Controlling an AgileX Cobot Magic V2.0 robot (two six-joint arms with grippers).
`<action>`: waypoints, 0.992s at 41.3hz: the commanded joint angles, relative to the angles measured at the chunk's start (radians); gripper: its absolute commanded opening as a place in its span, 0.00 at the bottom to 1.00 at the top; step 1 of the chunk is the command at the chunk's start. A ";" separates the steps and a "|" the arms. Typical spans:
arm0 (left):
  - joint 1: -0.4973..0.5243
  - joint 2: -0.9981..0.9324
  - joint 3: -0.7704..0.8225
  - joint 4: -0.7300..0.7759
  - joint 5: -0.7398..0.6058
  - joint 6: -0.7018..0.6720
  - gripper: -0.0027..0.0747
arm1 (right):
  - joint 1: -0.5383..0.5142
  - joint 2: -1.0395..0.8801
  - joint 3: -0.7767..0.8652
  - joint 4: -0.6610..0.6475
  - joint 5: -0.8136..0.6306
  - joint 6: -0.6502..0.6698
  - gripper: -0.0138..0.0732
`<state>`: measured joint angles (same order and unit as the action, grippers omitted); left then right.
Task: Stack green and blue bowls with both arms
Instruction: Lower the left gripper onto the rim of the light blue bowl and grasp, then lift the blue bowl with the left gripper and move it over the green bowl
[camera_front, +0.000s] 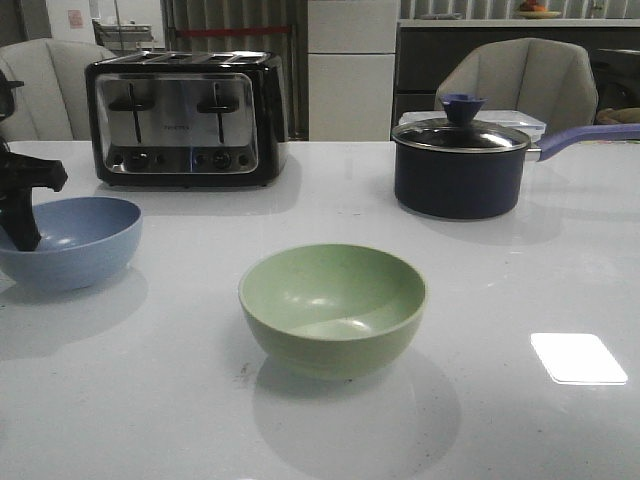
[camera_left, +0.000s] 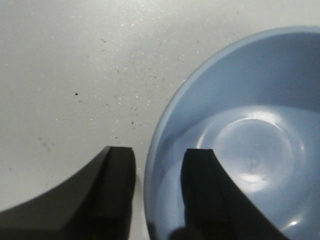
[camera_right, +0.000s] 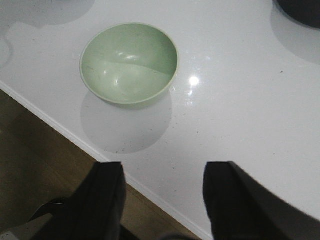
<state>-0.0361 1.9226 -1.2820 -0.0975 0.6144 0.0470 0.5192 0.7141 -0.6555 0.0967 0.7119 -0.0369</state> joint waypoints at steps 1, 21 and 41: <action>0.002 -0.050 -0.033 -0.016 -0.043 -0.006 0.28 | -0.003 -0.005 -0.028 -0.007 -0.065 -0.009 0.70; -0.035 -0.216 -0.033 -0.037 0.074 0.062 0.15 | -0.003 -0.005 -0.028 -0.007 -0.065 -0.009 0.70; -0.343 -0.354 -0.035 -0.337 0.164 0.286 0.15 | -0.003 -0.005 -0.028 -0.007 -0.065 -0.009 0.70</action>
<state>-0.3202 1.6062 -1.2881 -0.3832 0.8314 0.3175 0.5192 0.7141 -0.6555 0.0967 0.7119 -0.0369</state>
